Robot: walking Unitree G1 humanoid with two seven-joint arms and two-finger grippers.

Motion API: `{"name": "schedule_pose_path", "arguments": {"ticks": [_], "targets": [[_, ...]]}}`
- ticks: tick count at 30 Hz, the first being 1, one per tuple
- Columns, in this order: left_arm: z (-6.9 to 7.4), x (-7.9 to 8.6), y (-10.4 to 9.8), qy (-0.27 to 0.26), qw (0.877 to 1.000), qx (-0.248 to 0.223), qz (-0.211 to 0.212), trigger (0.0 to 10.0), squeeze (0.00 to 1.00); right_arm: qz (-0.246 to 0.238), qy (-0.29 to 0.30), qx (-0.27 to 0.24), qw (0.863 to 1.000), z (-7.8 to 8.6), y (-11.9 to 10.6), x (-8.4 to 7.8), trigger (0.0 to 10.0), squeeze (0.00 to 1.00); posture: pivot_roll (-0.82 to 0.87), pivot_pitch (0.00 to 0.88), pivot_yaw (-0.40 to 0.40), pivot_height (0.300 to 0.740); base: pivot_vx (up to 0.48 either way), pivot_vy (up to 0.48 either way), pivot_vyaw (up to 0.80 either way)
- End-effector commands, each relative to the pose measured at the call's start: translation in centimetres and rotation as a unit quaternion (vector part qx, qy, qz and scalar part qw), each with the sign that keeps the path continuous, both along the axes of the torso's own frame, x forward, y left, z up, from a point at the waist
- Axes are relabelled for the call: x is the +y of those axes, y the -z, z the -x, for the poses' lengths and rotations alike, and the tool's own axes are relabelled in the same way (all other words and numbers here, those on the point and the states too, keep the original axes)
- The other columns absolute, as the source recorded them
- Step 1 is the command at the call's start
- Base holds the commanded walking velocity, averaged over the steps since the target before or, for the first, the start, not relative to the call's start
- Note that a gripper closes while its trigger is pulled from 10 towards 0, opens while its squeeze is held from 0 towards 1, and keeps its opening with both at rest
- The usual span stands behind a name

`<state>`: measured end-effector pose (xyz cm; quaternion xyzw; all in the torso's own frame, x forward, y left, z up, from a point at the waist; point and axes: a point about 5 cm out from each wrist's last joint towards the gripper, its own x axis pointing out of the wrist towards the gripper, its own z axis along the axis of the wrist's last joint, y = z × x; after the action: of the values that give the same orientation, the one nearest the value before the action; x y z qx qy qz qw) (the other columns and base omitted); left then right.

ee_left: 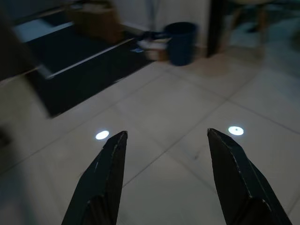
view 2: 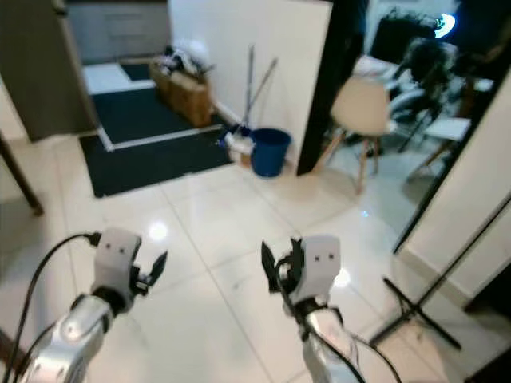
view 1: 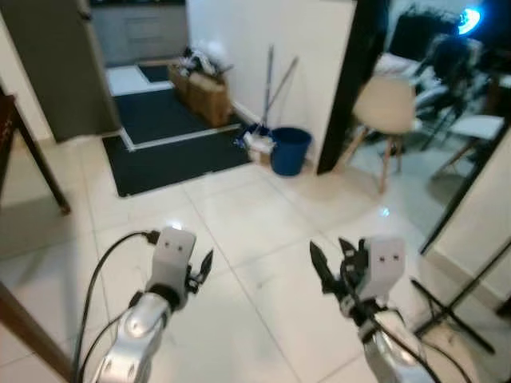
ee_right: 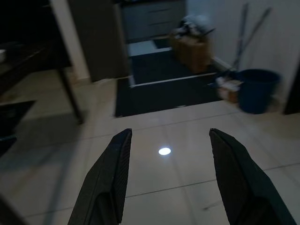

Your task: Setting the table

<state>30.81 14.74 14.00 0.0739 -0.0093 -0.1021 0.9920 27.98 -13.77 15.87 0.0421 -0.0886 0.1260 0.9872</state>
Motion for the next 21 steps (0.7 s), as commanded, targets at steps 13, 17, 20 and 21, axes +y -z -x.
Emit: {"name": "schedule_pose_path", "arguments": {"ticks": [13, 17, 20, 21], "targets": [[-0.1, 0.0, 0.3, -0.004, 1.000, 0.007, -0.009, 10.0, 0.00, 0.000, 0.004, 0.002, 1.000, 0.3, 0.2, -0.2, 10.0, 0.00, 0.01, 0.007, 0.049, 0.740, 0.000, 0.000, 0.78], [0.0, -0.4, -0.6, 0.007, 1.000, -0.006, 0.000, 10.0, 0.00, 0.000, 0.004, 0.001, 1.000, 0.3, 0.1, -0.1, 10.0, 0.00, 0.01, 0.009, 0.050, 0.740, 0.000, 0.000, 0.78], [-0.2, -0.4, -1.5, 0.011, 1.000, -0.019, 0.006, 10.0, 0.00, -0.001, 0.005, -0.002, 1.000, 0.3, -0.1, -0.1, 10.0, 0.00, 0.01, 0.012, 0.052, 0.740, 0.000, 0.000, 0.78], [-0.2, -0.4, -1.5, 0.011, 1.000, -0.019, 0.006, 10.0, 0.00, -0.001, 0.005, -0.002, 1.000, 0.3, -0.1, -0.1, 10.0, 0.00, 0.01, 0.012, 0.052, 0.740, 0.000, 0.000, 0.78]]}}
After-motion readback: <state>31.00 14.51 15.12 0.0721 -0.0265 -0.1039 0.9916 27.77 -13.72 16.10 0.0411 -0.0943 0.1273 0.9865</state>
